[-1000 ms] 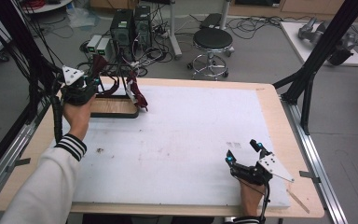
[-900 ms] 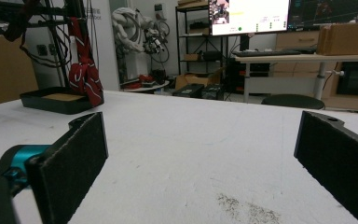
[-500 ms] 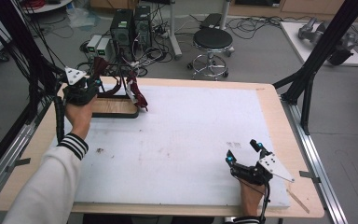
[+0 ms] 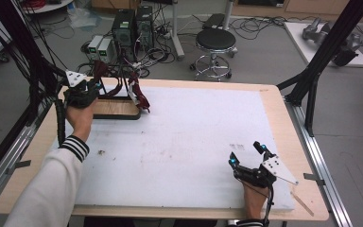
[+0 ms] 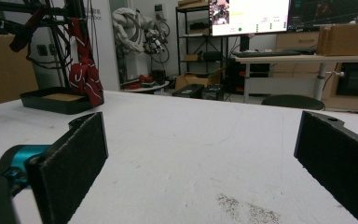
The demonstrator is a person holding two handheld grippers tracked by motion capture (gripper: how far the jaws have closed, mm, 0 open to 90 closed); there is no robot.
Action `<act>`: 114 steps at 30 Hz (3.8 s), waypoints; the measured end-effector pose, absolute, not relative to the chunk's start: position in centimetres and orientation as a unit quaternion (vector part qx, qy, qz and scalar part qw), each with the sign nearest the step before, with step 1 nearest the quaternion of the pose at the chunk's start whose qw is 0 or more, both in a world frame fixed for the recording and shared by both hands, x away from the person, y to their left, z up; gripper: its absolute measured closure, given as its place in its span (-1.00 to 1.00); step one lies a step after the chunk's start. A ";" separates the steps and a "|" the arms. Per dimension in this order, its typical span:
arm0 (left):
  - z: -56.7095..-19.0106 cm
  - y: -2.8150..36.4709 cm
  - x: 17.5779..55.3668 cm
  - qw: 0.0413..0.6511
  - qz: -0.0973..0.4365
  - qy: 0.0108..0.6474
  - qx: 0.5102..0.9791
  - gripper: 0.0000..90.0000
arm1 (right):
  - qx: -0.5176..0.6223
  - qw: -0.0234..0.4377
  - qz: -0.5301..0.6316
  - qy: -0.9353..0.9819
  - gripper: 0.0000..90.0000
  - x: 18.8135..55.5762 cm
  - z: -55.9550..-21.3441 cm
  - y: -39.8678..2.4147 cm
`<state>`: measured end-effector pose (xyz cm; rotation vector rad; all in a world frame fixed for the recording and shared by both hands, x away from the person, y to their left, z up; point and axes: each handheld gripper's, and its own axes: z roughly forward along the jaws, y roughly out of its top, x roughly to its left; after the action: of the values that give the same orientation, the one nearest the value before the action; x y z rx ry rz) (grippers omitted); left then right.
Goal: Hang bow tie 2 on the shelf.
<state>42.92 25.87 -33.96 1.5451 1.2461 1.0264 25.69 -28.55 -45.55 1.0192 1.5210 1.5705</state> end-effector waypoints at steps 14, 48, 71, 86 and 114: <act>-34.9 25.8 43.8 0.440 0.401 0.516 0.616 0.72 | 0.395 0.357 0.608 0.589 -0.96 25.7 -45.5 -28.5; -37.7 27.9 43.4 0.419 0.357 0.534 0.642 0.69 | 0.393 0.358 0.607 0.590 -0.96 25.6 -45.6 -28.5; -37.7 28.6 41.0 0.488 0.330 0.430 0.684 -0.61 | 0.387 0.357 0.609 0.593 -0.96 25.6 -45.6 -28.5; -40.3 29.6 33.3 0.606 0.302 0.318 0.664 -0.67 | 0.387 0.362 0.606 0.593 -0.96 25.5 -45.6 -28.4; -45.6 32.4 26.4 0.645 0.341 0.318 0.605 -0.67 | 0.389 0.369 0.600 0.594 -0.96 25.6 -45.6 -28.3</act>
<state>26.43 32.38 -45.60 1.3777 0.7239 0.7755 25.59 -28.26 -45.56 0.9975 1.5250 1.5390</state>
